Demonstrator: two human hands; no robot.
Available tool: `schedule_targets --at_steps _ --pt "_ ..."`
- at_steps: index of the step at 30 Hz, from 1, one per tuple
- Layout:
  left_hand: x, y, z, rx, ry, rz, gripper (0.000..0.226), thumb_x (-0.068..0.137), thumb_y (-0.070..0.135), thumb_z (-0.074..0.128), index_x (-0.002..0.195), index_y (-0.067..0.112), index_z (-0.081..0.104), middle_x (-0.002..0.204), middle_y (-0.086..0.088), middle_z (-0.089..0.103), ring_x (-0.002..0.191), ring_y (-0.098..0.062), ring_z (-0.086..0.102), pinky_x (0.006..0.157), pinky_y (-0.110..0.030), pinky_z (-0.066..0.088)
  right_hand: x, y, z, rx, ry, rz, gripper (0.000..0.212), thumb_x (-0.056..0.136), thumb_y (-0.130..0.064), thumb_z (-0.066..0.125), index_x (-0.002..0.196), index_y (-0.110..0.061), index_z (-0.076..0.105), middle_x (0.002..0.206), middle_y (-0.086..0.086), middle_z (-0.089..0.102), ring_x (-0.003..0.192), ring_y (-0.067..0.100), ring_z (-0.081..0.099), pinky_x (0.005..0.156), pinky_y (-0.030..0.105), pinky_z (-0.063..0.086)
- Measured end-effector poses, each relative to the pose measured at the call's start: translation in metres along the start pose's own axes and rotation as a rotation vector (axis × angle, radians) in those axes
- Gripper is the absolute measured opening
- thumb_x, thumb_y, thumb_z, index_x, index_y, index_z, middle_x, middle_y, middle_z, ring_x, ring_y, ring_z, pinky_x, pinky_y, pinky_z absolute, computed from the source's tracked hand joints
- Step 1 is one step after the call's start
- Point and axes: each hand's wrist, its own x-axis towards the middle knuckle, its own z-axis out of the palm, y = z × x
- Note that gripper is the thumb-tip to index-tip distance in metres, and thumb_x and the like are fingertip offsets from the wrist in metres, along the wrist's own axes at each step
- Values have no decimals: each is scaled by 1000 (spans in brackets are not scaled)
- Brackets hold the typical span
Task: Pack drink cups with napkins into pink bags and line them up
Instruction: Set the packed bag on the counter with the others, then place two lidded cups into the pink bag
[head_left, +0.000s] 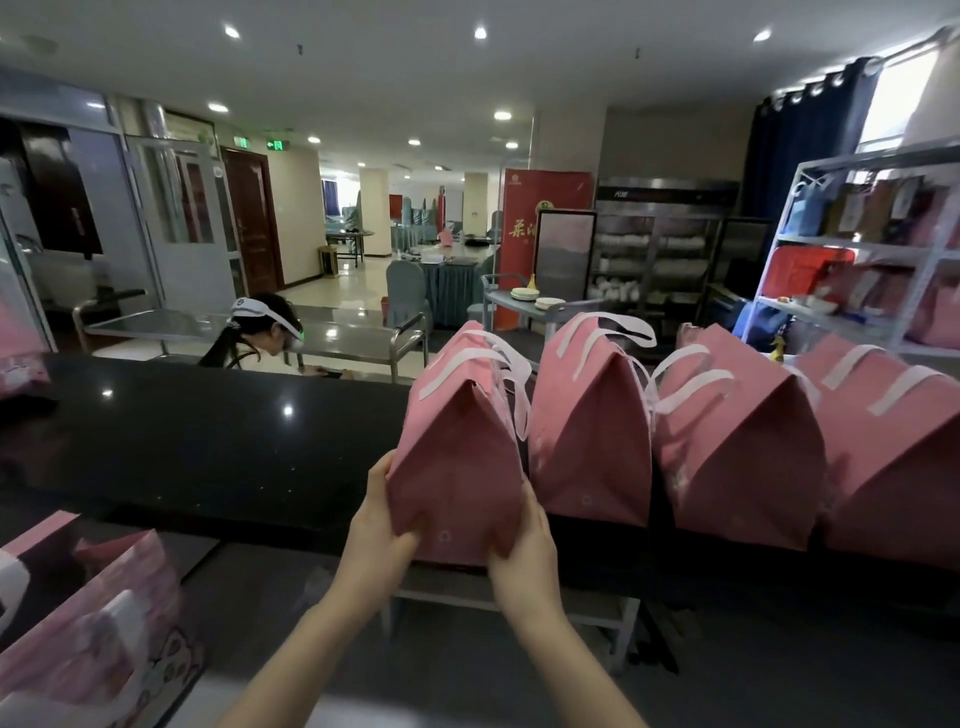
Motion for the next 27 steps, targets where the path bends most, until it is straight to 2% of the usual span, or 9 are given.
schedule_targets --at_steps 2,6,12,16,19,21,23,25,27 --pt "17 -6 2 10 -22 14 85 75 0 66 135 46 26 115 3 61 103 -12 60 77 -23 47 13 2 8 -9 26 25 74 80 -2 62 144 -31 38 140 -6 48 125 7 49 107 28 39" --pt "50 -21 6 0 -58 21 86 76 1 65 132 53 25 119 3 59 105 -9 58 76 -15 44 36 8 24 -59 74 47 75 80 3 60 145 -28 38 138 -3 50 127 13 49 109 31 38" --pt "81 -47 13 -17 -69 30 91 77 0 64 126 65 22 118 9 57 107 -2 56 79 -9 42 63 20 44 -142 127 56 82 78 10 57 149 -22 32 145 1 44 134 13 39 107 14 23" --pt "86 -56 13 -26 -81 11 88 78 1 67 131 57 24 123 7 55 109 -5 56 80 -6 40 69 21 47 -182 127 54 81 78 10 57 149 -20 31 144 5 45 134 19 41 109 19 26" --pt "80 -52 2 -31 -96 -4 84 79 4 69 140 44 27 129 8 54 117 -7 54 91 -15 44 57 14 43 -178 132 31 77 82 1 63 148 -21 32 144 1 45 134 16 41 109 21 28" --pt "67 -50 -12 -29 -92 -19 81 82 9 71 144 39 29 138 13 47 126 -1 46 103 -24 40 40 7 37 -200 171 -32 74 84 -5 65 148 -25 31 145 -2 41 134 12 39 107 14 25" --pt "47 -50 -33 33 -43 -12 75 82 14 72 141 41 35 138 20 45 128 7 40 104 -22 36 19 -3 34 -250 225 -175 73 84 -6 66 145 -28 33 145 -5 38 135 7 36 108 7 21" --pt "22 -52 -58 105 17 7 66 82 15 73 135 41 43 130 23 51 124 9 44 99 -14 37 1 -16 37 -292 201 -351 69 83 -7 68 142 -26 39 143 -5 39 135 6 35 111 12 22" --pt "-6 -53 -86 187 66 1 59 82 16 73 127 44 49 122 25 55 118 10 48 91 -5 39 -11 -27 51 -298 58 -481 62 82 -6 69 137 -23 47 141 -5 41 133 8 39 112 19 27"
